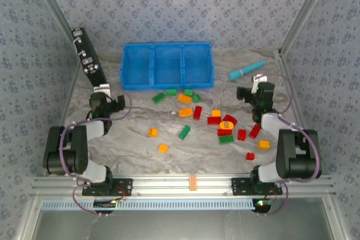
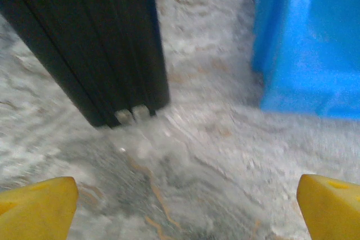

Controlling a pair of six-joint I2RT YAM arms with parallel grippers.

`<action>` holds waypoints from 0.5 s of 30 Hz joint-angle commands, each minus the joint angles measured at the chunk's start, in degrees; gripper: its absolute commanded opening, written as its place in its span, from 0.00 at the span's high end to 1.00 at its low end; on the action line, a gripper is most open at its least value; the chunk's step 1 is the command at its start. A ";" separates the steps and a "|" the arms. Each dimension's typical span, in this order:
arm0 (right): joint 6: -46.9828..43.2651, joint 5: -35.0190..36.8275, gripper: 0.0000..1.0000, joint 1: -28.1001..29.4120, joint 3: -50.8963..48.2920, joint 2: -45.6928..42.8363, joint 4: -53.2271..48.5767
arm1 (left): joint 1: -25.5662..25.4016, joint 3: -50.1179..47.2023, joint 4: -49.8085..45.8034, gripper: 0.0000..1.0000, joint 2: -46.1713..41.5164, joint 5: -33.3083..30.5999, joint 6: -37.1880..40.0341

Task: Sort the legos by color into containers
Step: Pick up the lego from the center of the table.

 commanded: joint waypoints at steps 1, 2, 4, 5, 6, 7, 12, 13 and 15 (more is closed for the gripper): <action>4.07 -1.88 0.01 -0.06 7.38 -5.03 -16.74 | -2.16 8.53 -14.43 0.00 -7.74 -5.78 -3.03; 5.27 -3.02 0.01 -0.06 9.72 -5.34 -20.15 | -3.08 10.39 -17.31 0.00 -9.18 -6.59 -3.75; 7.87 -5.41 0.01 0.55 14.35 -5.71 -28.80 | -5.52 15.18 -24.81 0.00 -12.12 -7.74 -4.98; 8.97 -6.03 0.01 1.21 15.94 -6.13 -31.53 | -6.56 17.25 -27.63 0.00 -13.30 -7.80 -4.98; 10.13 -6.73 0.01 2.00 17.40 -6.49 -34.32 | -8.20 19.28 -30.54 0.00 -14.52 -7.73 -4.67; 11.09 -6.96 0.01 3.41 18.53 -6.93 -37.13 | -9.66 21.24 -33.31 0.00 -15.72 -7.61 -4.52; 16.20 -5.39 0.03 11.22 18.86 -8.93 -44.53 | -16.86 28.03 -45.87 0.00 -21.09 -5.31 -3.99; 17.50 -5.55 0.04 12.71 18.15 -9.13 -44.94 | -18.40 28.71 -48.09 0.00 -22.32 -4.98 -3.79; 19.48 -5.99 0.04 15.66 16.82 -8.83 -45.14 | -20.56 29.27 -51.78 0.00 -24.77 -2.68 -3.58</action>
